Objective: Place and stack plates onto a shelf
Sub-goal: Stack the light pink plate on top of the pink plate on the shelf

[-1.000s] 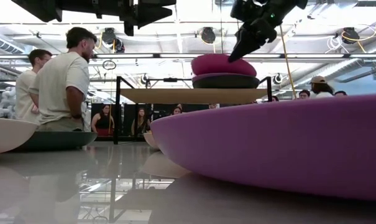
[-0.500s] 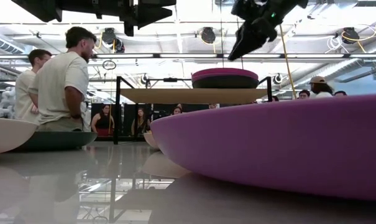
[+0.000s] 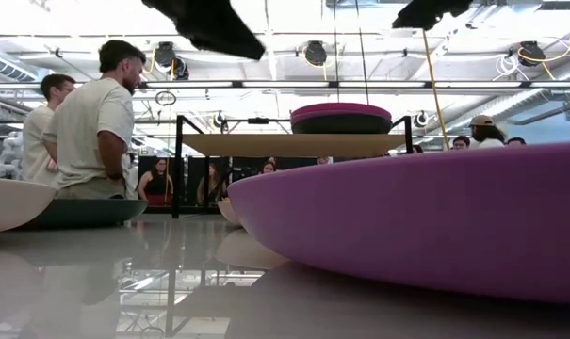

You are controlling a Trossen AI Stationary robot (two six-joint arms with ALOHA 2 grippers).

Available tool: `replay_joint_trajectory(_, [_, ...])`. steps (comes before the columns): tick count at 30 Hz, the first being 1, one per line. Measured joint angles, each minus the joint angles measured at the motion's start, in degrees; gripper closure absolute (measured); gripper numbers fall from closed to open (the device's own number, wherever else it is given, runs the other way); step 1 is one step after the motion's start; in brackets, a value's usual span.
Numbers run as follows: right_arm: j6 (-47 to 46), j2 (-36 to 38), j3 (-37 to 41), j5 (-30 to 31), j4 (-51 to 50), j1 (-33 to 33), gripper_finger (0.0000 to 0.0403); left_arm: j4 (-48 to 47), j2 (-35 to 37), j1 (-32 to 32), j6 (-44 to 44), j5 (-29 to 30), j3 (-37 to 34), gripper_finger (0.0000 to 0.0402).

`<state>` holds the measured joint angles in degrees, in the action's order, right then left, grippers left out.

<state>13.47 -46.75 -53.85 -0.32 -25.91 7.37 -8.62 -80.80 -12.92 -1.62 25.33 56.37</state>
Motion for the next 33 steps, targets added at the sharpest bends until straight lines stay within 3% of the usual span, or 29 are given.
replay_joint_trajectory(4, [-2.13,5.0,7.84,-0.01,8.55,-3.32,0.023,-3.42,-4.74,-1.17,-0.48,-4.71,0.88,0.0216])
replay_joint_trajectory(12, [-3.75,9.51,18.1,0.0,22.11,-8.46,0.0231,-3.43,-13.12,-3.15,-3.03,-8.55,1.28,0.0216])
replay_joint_trajectory(19, [-4.49,12.27,21.18,0.05,25.65,-11.1,0.0232,-3.26,-18.56,-4.17,-4.86,-12.21,1.28,0.0216])
replay_joint_trajectory(33, [-5.52,12.76,21.28,0.19,25.72,-11.3,0.0232,-1.9,-25.28,-3.22,-7.36,-9.89,1.25,0.0216])
